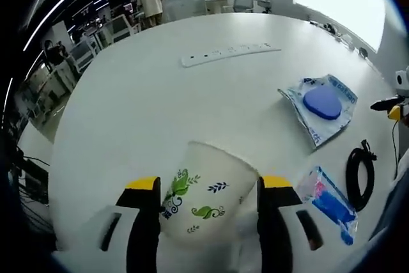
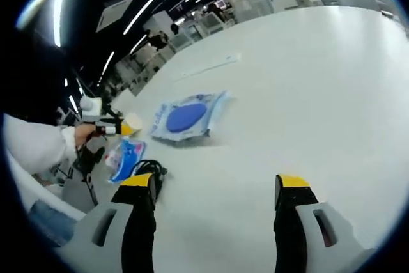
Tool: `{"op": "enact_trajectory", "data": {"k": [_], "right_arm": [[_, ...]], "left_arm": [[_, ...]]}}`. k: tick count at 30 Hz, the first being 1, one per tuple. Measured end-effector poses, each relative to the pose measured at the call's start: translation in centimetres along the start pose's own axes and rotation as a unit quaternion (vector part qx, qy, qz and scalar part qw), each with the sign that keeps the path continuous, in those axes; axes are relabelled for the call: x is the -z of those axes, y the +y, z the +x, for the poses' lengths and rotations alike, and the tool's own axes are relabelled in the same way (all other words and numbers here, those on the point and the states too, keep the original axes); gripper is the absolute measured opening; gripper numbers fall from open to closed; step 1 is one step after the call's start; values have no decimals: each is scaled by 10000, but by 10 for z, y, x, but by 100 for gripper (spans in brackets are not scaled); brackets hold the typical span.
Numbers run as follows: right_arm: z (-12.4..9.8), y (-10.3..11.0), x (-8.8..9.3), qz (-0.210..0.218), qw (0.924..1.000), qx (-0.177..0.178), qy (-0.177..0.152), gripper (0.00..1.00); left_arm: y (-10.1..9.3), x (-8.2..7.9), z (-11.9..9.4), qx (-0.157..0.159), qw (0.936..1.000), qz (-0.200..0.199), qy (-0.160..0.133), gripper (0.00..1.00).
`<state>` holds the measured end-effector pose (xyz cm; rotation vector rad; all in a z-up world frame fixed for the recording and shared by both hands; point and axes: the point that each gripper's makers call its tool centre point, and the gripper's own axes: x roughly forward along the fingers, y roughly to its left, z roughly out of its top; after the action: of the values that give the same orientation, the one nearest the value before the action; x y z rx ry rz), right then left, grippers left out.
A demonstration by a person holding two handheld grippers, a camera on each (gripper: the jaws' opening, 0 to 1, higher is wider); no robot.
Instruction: Arrange the tabletop items into an orderly group along one side of the table until the central work area is clear of visible clutter.
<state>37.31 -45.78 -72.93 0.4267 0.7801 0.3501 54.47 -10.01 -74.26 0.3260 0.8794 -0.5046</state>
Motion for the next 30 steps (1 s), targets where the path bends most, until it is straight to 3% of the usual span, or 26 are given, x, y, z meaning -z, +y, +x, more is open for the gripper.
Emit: {"op": "enact_trajectory", "data": {"k": [8,16,22,25,30], "right_arm": [[3,3,3,-25,10000,-17,92,74],[4,8,-7,121,9998,-110,-138,72],[1,10,-8,126,9996,-147,-202,72],[0,10,-10,153,9993,-165,-284,72],[-5,13,-12,147,9989,-217,-396,71]], "left_arm": [[6,-2,2,-148,9998,113,-6,49],[11,-5,-2,-288,9994,154,-79,39],[16,-26,-16,-503,9971,-95,-570,37],[8,-42,-26,-310,9920,-618,-1053,38],[7,-54,-42,-363,9866,-738,-1411,38]]}}
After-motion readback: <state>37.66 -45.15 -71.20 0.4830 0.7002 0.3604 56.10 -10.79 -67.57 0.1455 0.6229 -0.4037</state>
